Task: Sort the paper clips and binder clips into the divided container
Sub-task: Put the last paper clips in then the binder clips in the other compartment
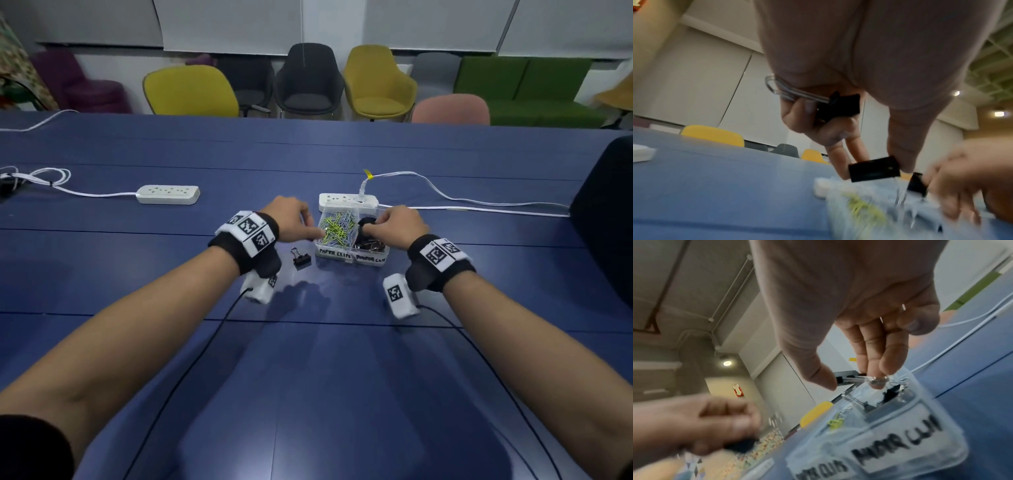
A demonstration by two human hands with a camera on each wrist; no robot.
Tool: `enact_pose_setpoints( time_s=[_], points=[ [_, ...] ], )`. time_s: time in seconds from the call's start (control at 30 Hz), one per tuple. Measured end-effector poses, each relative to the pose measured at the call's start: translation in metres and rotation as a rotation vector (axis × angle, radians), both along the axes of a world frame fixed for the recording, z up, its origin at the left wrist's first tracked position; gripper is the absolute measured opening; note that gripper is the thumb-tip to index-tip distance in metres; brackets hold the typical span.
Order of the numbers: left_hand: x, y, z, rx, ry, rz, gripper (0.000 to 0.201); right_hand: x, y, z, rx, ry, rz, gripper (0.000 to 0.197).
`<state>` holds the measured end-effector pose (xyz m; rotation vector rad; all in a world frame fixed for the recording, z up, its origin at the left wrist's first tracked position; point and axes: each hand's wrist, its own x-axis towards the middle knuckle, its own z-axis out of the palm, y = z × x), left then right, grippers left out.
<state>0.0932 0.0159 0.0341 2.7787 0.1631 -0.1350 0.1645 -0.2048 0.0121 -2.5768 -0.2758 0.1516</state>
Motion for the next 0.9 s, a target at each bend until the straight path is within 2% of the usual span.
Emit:
enact_pose_setpoints(
  time_s=[0.07,0.2,0.27,0.33,0.4,0.47,0.57,0.63,0.7,0.77,0.83,0.9],
  points=[
    [0.017,-0.014,0.015,-0.029,-0.033,0.013,0.039,0.004,-0.002,-0.006,-0.038,-0.02,-0.043,0.034],
    [0.058,-0.056,0.024,-0.002,-0.044,0.004,0.041,0.003,-0.011,-0.014,-0.002,-0.043,-0.073,0.022],
    [0.077,-0.077,0.018,0.039,-0.001,-0.001,0.045,0.0,-0.019,-0.018,0.021,-0.051,-0.102,0.021],
    [0.089,-0.091,0.008,0.088,0.037,-0.022,0.037,-0.002,-0.026,-0.019,0.055,-0.041,-0.106,0.017],
    [0.099,-0.101,-0.005,0.141,0.06,-0.051,0.034,-0.002,-0.032,-0.02,0.086,-0.033,-0.049,0.013],
    [0.104,-0.107,-0.012,0.114,0.071,-0.049,0.033,-0.004,-0.035,-0.019,0.097,-0.039,0.032,0.015],
    [0.108,-0.111,-0.014,-0.109,0.034,-0.014,0.034,-0.004,-0.038,-0.022,0.115,-0.055,0.092,0.018],
    [0.105,-0.109,-0.012,-0.426,-0.014,0.086,0.033,-0.004,-0.04,-0.024,0.128,-0.059,0.108,0.018],
    [0.099,-0.104,-0.007,-0.752,0.012,0.16,0.032,-0.004,-0.04,-0.025,0.129,-0.076,0.122,0.018],
    [0.088,-0.095,-0.002,-0.945,0.072,0.188,0.045,-0.003,-0.039,-0.025,0.132,-0.094,0.122,0.017],
    [0.079,-0.077,-0.001,-0.982,0.052,0.171,0.048,-0.002,-0.037,-0.026,0.124,-0.104,0.111,0.015],
    [0.069,-0.055,-0.002,-0.882,-0.013,0.144,0.039,0.0,-0.035,-0.028,0.12,-0.103,0.087,0.012]
  ],
)
